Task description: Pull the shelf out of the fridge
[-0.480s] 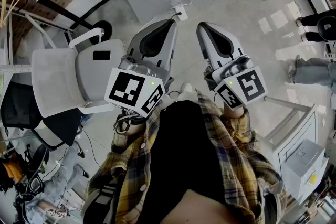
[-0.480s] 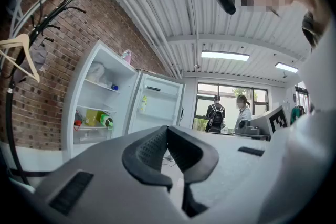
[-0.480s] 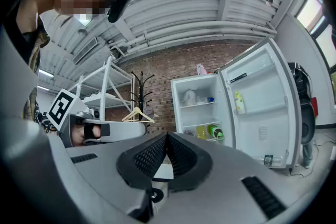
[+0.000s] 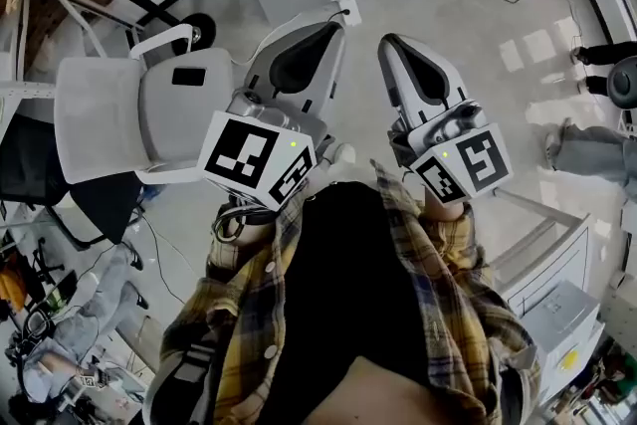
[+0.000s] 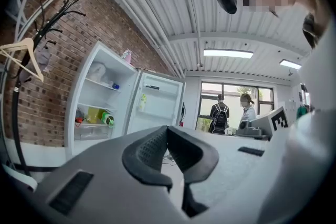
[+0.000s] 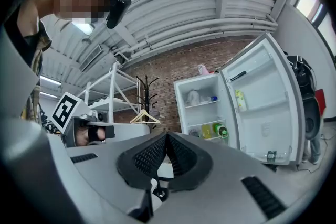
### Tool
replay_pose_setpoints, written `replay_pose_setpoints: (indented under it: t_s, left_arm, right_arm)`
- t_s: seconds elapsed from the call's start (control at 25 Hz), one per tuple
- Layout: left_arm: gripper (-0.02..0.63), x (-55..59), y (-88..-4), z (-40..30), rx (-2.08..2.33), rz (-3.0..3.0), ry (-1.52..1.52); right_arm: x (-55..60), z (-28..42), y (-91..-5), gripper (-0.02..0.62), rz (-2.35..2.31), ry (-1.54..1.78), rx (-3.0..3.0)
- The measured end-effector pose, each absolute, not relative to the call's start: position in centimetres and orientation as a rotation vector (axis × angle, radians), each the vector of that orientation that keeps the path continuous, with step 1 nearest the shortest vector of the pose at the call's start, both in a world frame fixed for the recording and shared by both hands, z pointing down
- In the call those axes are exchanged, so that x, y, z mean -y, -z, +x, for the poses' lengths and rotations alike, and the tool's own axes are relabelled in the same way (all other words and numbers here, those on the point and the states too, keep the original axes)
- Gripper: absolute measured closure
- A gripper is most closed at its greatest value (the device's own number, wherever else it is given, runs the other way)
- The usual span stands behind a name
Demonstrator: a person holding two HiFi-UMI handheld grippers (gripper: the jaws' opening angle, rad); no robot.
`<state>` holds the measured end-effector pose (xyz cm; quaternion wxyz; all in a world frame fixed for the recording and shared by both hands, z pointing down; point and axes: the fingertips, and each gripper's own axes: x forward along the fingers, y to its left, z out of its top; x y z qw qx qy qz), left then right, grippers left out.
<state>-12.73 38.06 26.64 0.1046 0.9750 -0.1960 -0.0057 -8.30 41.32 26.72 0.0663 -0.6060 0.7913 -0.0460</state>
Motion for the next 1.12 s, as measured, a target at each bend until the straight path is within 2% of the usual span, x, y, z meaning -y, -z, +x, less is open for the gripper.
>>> replay_pose_setpoints:
  t_s: [0.64,1.12]
  left_arm:
    - [0.601,-40.5,-28.8,-13.4,0.767,2.785,-0.005]
    - [0.601,-33.2,-29.4,-12.8,0.763,2.75,-0.011]
  right_arm:
    - [-44.5,-7.5,-29.2,0.577,-1.687,0.241,-2.452]
    - [-37.7,-6.1,-29.9,0.577,-1.734,0.284,-2.41]
